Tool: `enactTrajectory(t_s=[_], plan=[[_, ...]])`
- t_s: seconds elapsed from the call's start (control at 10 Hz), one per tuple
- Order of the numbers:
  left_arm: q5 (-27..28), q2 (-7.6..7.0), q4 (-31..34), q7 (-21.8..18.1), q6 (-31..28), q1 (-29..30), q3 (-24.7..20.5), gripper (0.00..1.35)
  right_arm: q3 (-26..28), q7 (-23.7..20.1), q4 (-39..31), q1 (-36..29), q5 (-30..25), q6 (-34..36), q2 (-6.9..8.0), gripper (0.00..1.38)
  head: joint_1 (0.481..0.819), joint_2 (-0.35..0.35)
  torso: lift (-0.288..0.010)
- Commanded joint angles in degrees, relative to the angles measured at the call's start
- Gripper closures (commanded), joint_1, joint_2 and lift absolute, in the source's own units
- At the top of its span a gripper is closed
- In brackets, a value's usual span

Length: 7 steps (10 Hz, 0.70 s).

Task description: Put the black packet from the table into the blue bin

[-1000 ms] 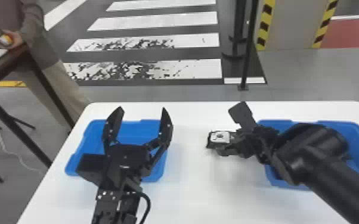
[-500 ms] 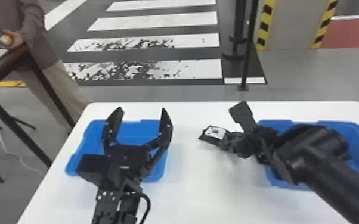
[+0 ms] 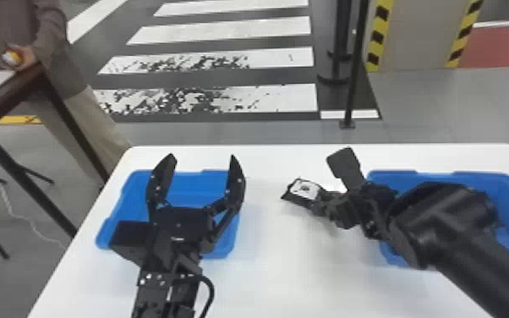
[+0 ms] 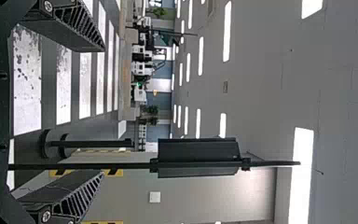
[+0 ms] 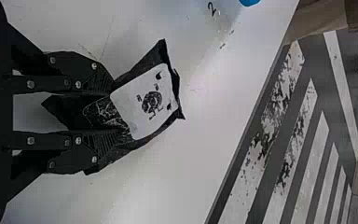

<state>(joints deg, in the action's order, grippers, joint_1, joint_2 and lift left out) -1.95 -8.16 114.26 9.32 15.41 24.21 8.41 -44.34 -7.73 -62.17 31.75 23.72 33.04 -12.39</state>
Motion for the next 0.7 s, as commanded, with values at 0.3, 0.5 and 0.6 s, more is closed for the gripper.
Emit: enactTrajectory(t_s=[0.3,0.5,0.6], plan=[[-0.11,-0.10,0.00,0.00,1.19,1.10,-0.75,0.09,1.72,2.01,-7.37,-4.19,4.15,-10.13,-0.09,1.25,0.695,0.208,-0.110],[-0.11,-0.10,0.00,0.00,1.61,1.52,-0.98,0.09,14.52,4.74,-21.01,-13.89,-4.99,-12.80,0.26,1.25,0.695,0.225,-0.110],[-0.11,-0.10,0.00,0.00,1.89,1.66,-1.21,0.09,21.95,5.44,-29.17,-19.80,-10.70,-13.50,0.79,1.24,0.695,0.211,-0.110]])
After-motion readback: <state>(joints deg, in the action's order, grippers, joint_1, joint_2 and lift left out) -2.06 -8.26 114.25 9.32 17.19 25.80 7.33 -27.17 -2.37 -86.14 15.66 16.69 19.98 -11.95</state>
